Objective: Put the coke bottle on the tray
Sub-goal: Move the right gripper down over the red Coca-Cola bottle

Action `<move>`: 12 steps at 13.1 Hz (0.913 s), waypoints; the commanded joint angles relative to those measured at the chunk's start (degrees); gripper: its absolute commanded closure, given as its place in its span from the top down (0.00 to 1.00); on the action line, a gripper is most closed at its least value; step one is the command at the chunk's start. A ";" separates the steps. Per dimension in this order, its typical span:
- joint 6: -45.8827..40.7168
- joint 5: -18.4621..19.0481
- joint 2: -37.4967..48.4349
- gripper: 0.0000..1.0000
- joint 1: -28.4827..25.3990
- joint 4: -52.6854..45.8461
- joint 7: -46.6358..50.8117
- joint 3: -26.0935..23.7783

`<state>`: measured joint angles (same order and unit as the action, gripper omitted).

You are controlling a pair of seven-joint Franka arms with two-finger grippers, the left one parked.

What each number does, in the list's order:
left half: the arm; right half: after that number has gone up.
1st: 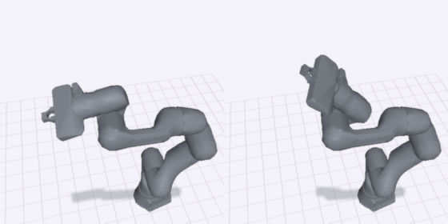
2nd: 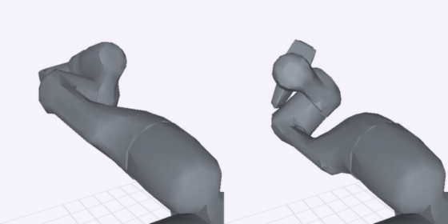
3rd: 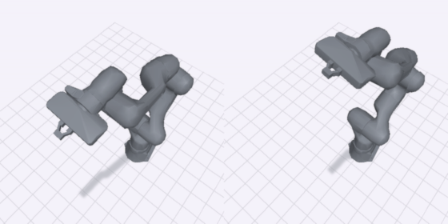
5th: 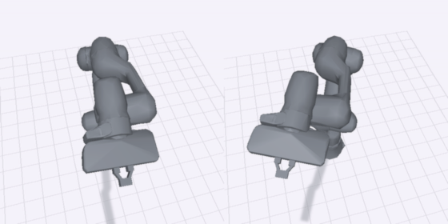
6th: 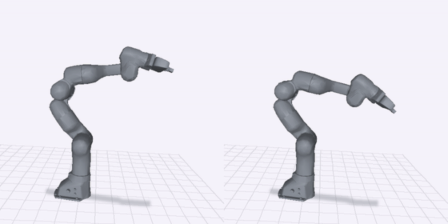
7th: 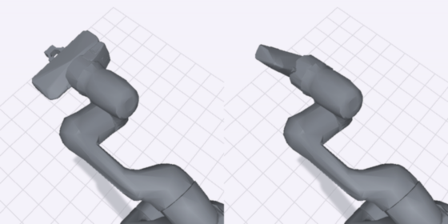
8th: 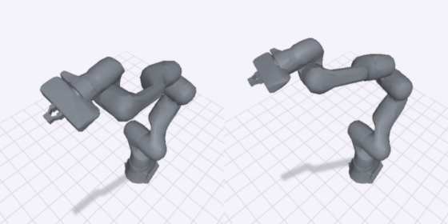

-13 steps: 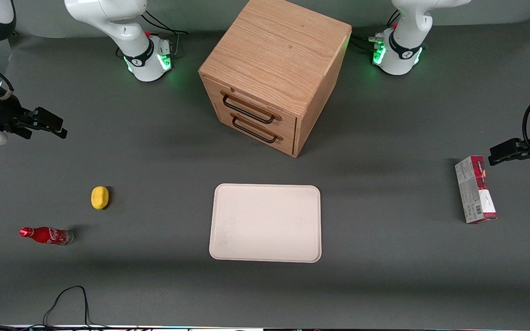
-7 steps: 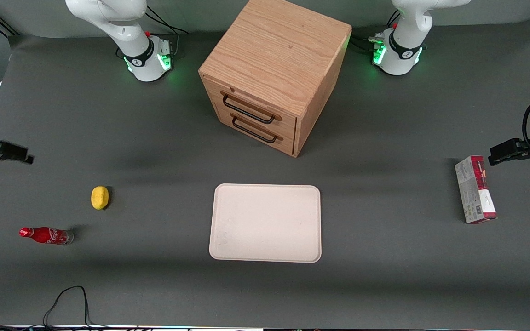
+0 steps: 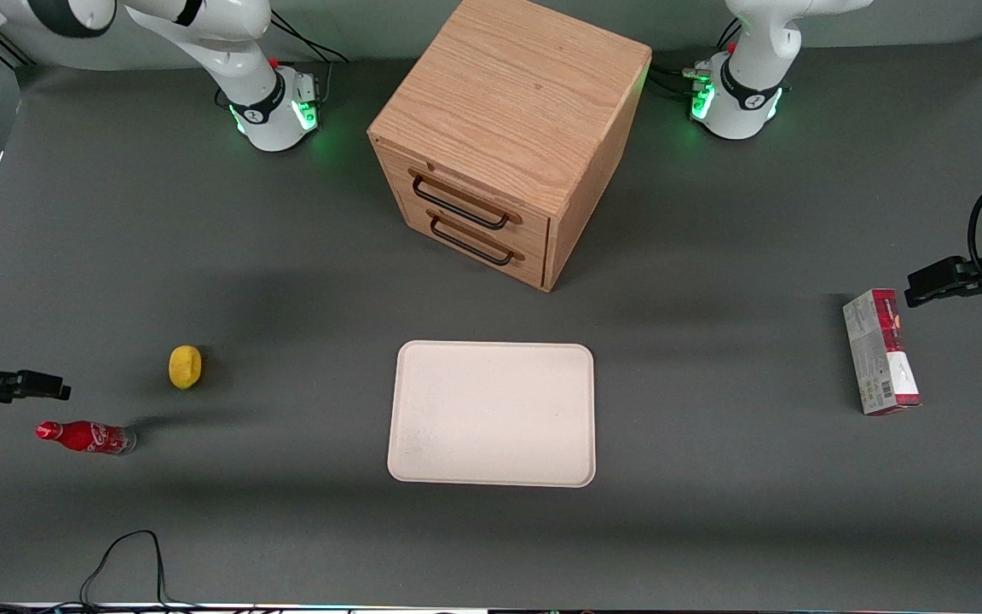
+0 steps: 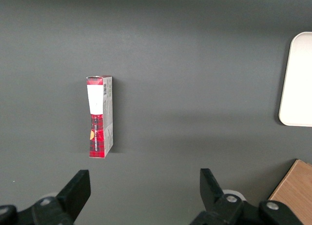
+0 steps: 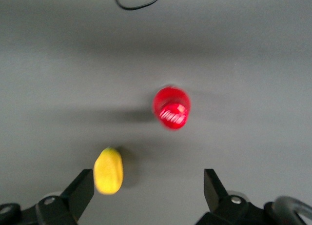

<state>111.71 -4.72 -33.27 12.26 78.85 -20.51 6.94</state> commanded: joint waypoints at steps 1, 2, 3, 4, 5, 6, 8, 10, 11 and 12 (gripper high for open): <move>1.38 -1.08 -4.78 1.00 1.80 -6.25 -3.55 -1.49; 5.23 -1.34 -6.18 1.00 2.33 -6.16 -4.01 -1.58; 6.57 -1.43 -6.98 1.00 2.42 -6.25 -3.84 -1.92; 7.89 -1.43 -7.51 1.00 2.59 -6.08 -3.40 -3.32; 8.51 -1.52 -7.95 1.00 3.29 -5.99 -3.22 -4.64; 8.96 -1.78 -8.30 1.00 3.39 -5.81 -3.13 -5.26; 9.84 -1.70 -8.74 1.00 3.39 -5.46 -3.74 -5.36; 10.45 -1.35 -9.36 0.99 3.47 -5.37 -4.45 -5.36; 10.37 -1.00 -9.36 0.99 3.47 -5.37 -5.41 -5.27; 10.37 -0.91 -9.19 0.99 3.74 -5.37 -6.11 -5.27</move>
<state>121.68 -5.09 -41.75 14.89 74.93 -23.80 2.37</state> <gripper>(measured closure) 0.004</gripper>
